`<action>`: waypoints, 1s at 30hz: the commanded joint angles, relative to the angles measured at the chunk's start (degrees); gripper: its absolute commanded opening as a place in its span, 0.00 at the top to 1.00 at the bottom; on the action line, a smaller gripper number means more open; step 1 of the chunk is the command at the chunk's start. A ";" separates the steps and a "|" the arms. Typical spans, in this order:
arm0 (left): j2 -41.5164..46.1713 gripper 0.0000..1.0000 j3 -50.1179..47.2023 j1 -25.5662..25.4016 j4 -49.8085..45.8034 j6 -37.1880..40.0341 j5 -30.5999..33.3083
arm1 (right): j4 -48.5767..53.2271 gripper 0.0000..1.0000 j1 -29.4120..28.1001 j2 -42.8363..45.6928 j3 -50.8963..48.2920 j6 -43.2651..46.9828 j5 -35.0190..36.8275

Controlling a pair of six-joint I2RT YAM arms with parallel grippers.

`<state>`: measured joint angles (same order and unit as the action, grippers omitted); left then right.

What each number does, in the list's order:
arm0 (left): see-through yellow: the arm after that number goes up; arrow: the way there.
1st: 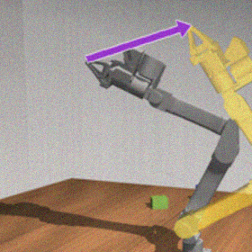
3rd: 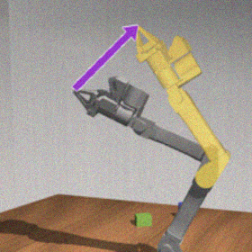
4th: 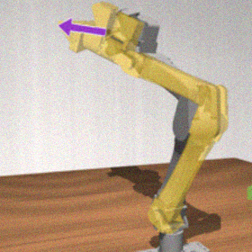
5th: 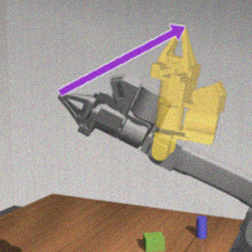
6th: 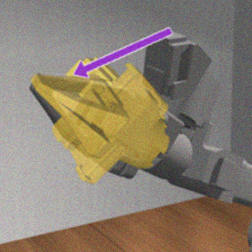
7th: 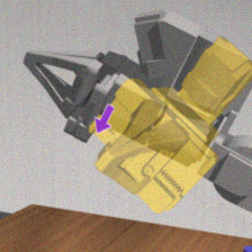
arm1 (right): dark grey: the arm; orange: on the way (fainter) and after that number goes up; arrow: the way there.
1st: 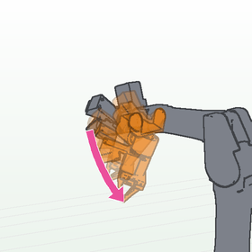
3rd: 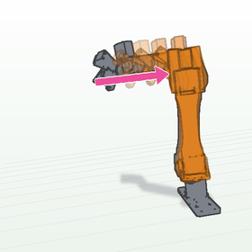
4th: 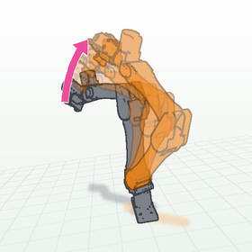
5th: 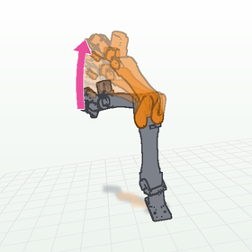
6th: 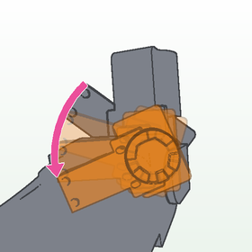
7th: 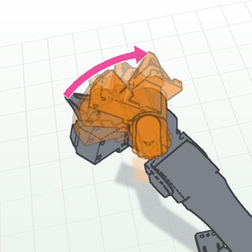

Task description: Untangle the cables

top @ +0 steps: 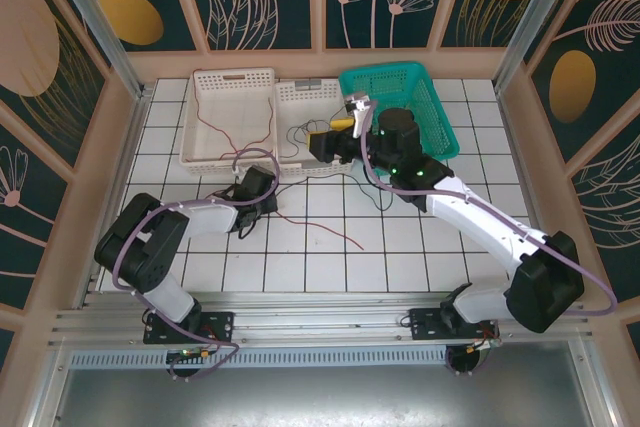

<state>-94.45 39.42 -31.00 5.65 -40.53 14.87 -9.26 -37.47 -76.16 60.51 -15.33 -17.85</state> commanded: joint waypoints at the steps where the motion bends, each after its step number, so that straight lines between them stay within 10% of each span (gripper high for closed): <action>1: -2.21 0.66 1.72 0.32 -3.51 0.53 0.82 | -1.60 0.17 0.12 1.89 -1.15 0.21 -0.32; 20: -5.28 1.00 2.30 0.30 -4.77 0.42 1.30 | -0.49 0.16 -0.67 2.68 -0.99 0.22 -1.16; 30: 7.76 1.00 0.57 0.30 -8.95 -0.52 2.93 | -1.21 0.15 -1.11 4.22 -5.47 -0.75 0.97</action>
<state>-91.59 40.32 -31.05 -0.23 -40.21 16.97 -9.23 -38.15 -73.36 56.55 -15.53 -17.80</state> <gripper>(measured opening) 0.038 0.849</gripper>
